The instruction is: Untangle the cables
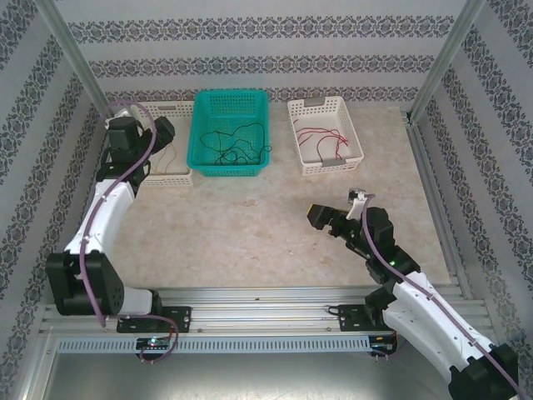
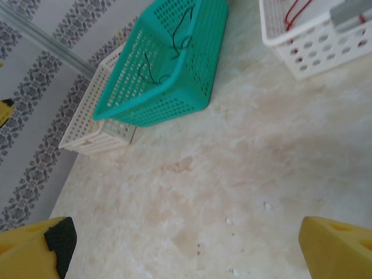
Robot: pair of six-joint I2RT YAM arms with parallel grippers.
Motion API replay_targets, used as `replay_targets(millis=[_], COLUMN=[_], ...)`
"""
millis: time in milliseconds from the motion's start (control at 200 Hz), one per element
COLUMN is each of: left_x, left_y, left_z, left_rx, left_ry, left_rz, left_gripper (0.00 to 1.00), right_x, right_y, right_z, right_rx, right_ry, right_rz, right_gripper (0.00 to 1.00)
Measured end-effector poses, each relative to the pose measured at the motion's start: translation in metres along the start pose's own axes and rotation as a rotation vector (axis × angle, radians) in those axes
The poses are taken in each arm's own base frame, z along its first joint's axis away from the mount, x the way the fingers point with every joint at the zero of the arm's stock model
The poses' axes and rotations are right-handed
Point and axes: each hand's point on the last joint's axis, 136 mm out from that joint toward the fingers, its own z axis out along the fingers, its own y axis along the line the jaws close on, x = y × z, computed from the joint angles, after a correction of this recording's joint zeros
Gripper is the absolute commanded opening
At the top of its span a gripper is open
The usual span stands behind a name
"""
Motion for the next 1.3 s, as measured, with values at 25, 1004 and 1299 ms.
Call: replay_targets(millis=[25,1004,1299], left_x=[-0.001,0.147,0.158], left_y=[-0.006,0.022,0.039], left_z=[-0.005,-0.068,-0.055], left_rx=[0.005,0.000,-0.071], left_ry=[-0.013,0.109,0.104], left_rz=[0.009,0.272,0.354], left_gripper=[1.00,1.00,1.00], right_x=[-0.004,-0.087,-0.073], right_y=[0.000,-0.200,-0.223], right_z=[0.000,0.003,0.037], right_rx=[0.007,0.836,0.742], right_ry=[-0.006,-0.232,-0.225], right_rz=[-0.002,-0.400,-0.458], right_gripper=[0.98,0.98,0.98])
